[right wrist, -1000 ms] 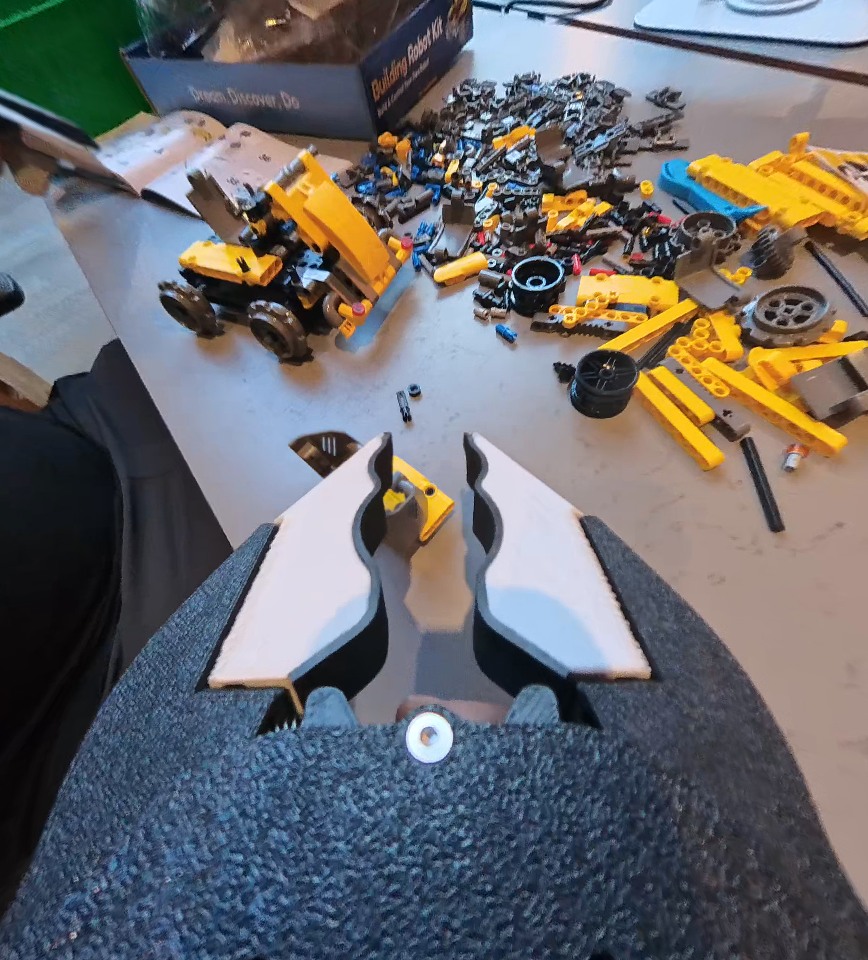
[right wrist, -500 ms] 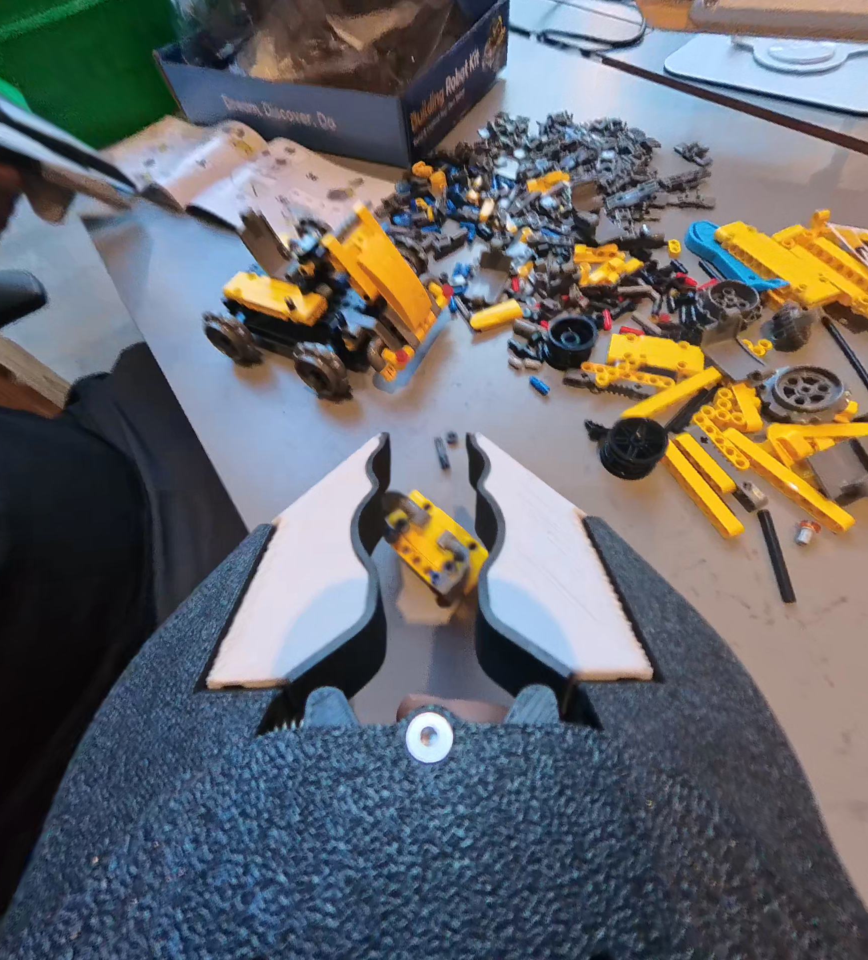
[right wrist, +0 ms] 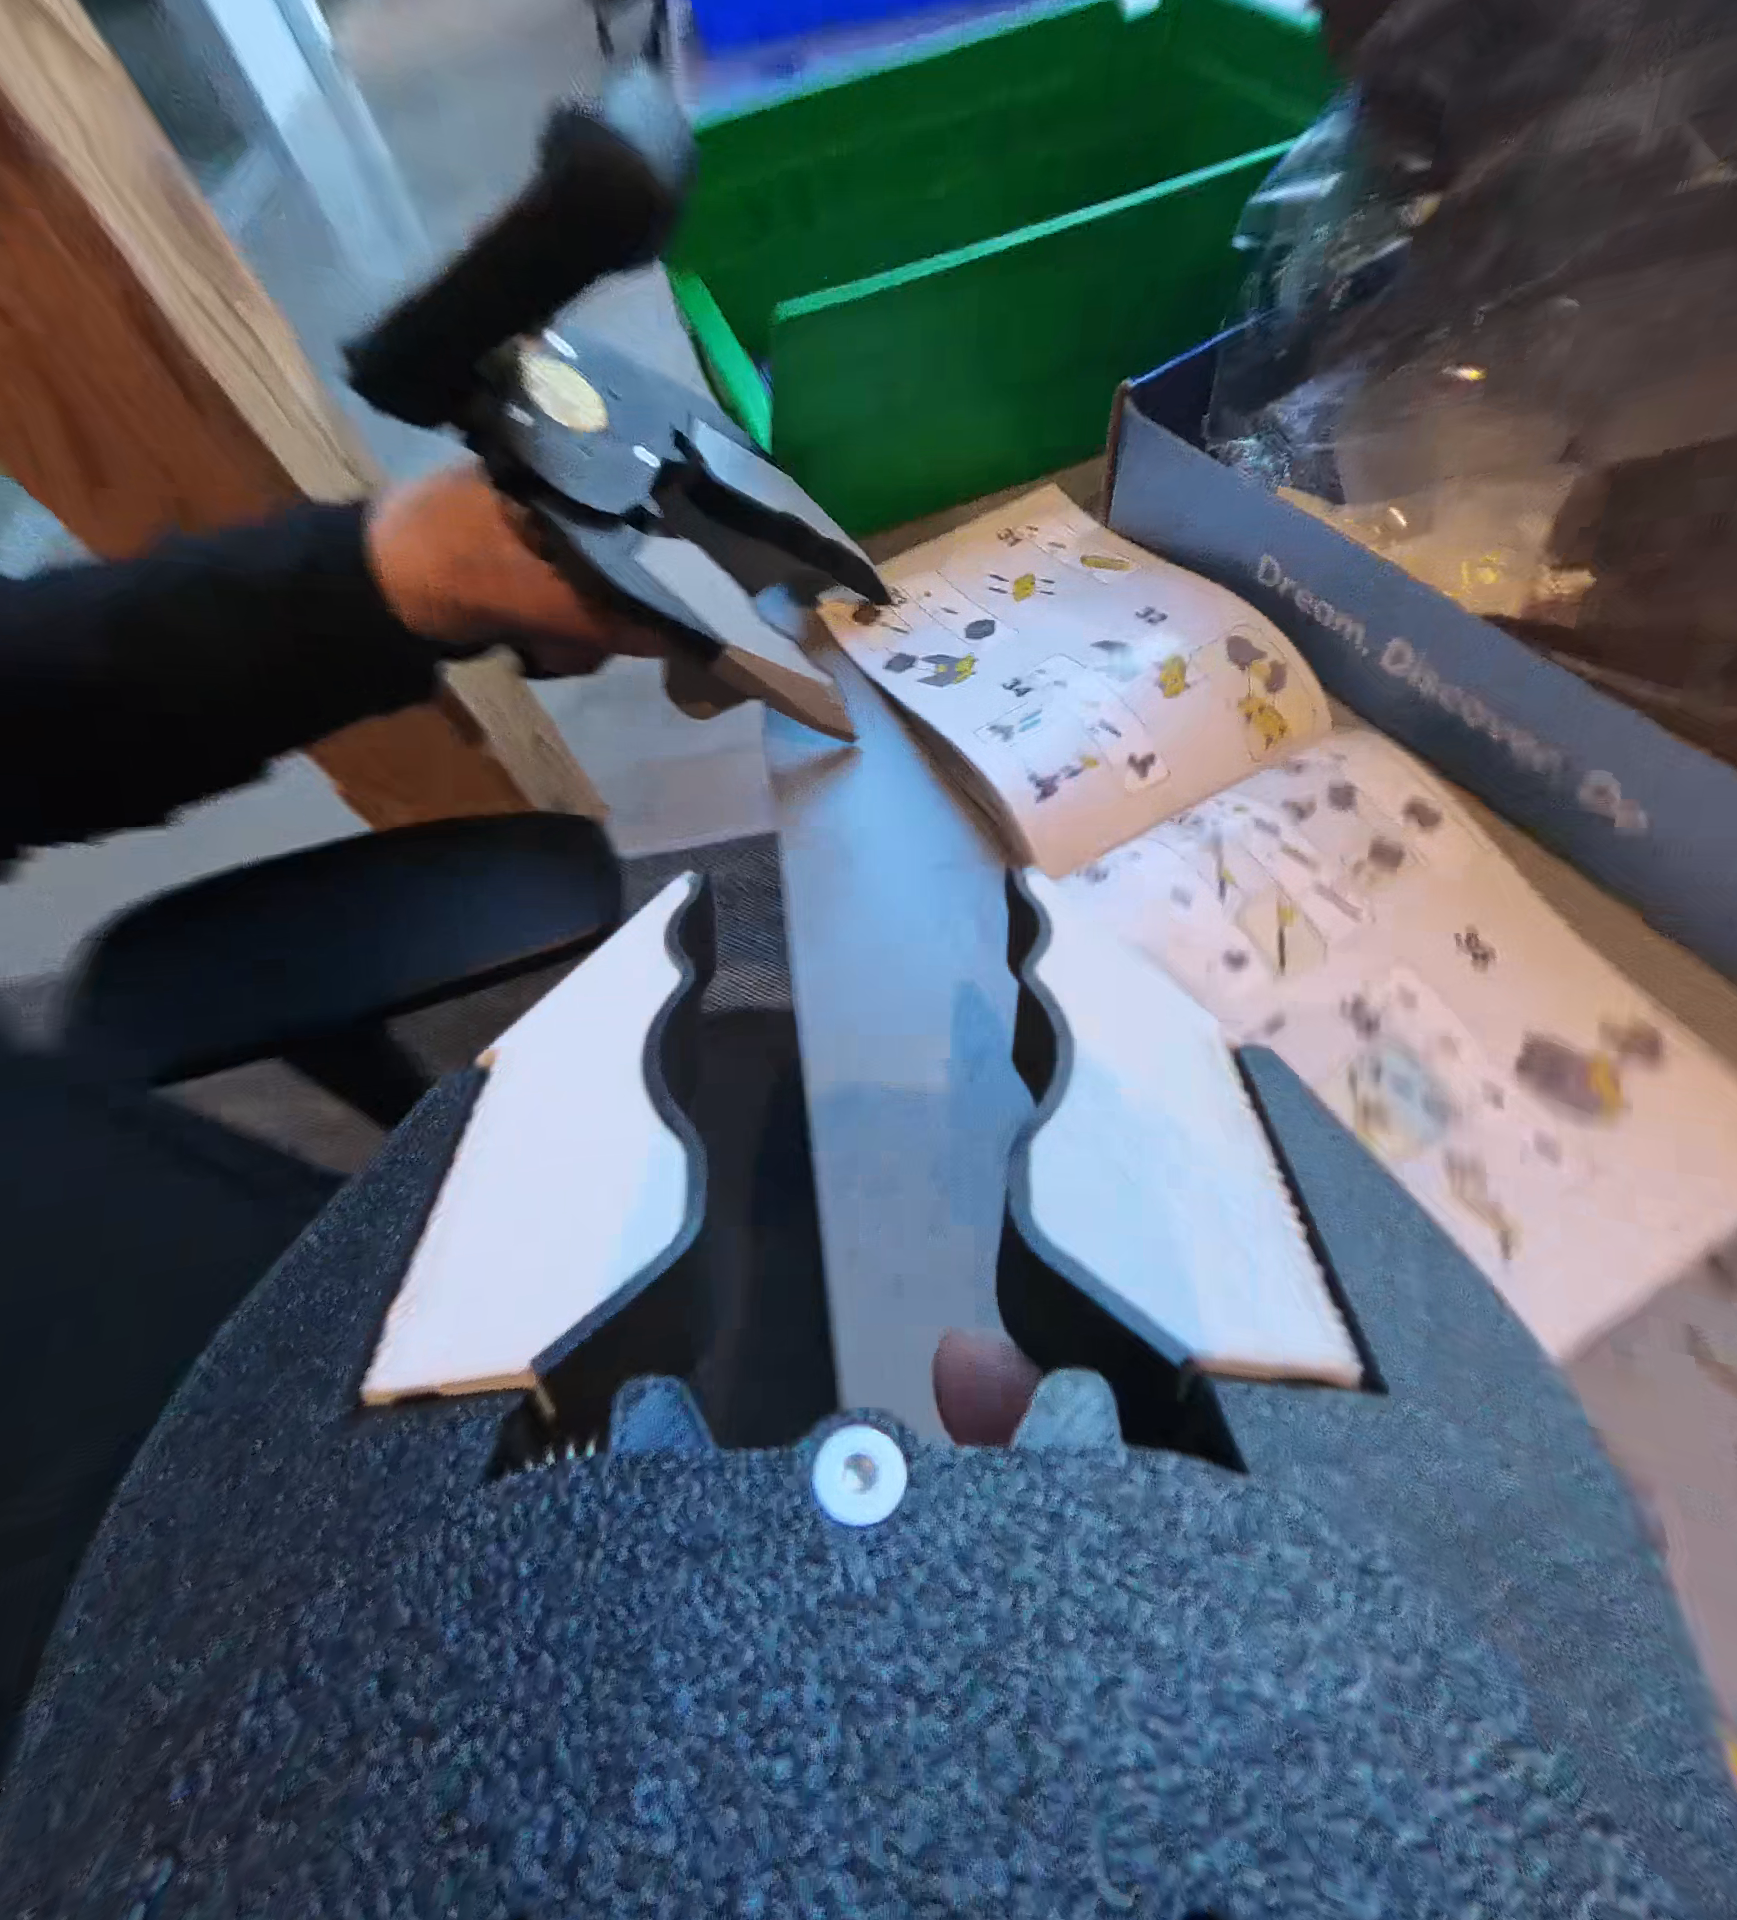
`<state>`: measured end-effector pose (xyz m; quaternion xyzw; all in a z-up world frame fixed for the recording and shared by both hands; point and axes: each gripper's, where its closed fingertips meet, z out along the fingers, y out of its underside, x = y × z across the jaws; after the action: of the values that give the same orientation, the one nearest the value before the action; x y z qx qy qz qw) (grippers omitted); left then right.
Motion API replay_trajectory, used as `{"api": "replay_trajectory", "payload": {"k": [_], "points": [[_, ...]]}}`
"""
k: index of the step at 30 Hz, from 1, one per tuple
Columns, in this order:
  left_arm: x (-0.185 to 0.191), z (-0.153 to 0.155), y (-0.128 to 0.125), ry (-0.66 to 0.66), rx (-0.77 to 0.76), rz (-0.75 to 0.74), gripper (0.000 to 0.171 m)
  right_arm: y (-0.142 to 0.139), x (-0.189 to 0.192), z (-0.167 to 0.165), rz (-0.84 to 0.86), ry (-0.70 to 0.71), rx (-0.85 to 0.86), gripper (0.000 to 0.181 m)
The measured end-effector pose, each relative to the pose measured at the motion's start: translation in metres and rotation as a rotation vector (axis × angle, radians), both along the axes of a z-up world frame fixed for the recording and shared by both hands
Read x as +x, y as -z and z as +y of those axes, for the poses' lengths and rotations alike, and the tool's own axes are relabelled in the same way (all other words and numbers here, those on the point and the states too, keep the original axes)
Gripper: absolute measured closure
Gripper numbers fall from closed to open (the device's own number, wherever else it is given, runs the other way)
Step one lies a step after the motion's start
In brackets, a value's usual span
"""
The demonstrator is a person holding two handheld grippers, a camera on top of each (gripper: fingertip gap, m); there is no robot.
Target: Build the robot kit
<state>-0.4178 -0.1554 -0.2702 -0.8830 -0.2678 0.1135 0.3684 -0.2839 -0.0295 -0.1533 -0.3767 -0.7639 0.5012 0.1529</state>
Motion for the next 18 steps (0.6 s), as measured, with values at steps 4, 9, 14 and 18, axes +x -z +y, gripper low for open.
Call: {"api": "replay_trajectory", "payload": {"k": [4, 9, 14, 18], "points": [[0.004, -0.002, 0.0, 0.034, 0.034, 0.042, 0.097, 0.044, -0.072, -0.056, 0.031, -0.068, 0.312, 0.126], [0.012, 0.002, -0.004, 0.066, 0.164, -0.002, 0.092, 0.077, -0.113, -0.104, -0.002, -0.234, 0.548, 0.124], [0.016, 0.001, -0.009, 0.087, 0.283, -0.058, 0.101, 0.096, -0.128, -0.1, -0.002, -0.325, 0.732, 0.136], [0.019, 0.001, -0.011, 0.09, 0.321, -0.067, 0.1, 0.102, -0.123, -0.088, 0.009, -0.369, 0.837, 0.149]]}}
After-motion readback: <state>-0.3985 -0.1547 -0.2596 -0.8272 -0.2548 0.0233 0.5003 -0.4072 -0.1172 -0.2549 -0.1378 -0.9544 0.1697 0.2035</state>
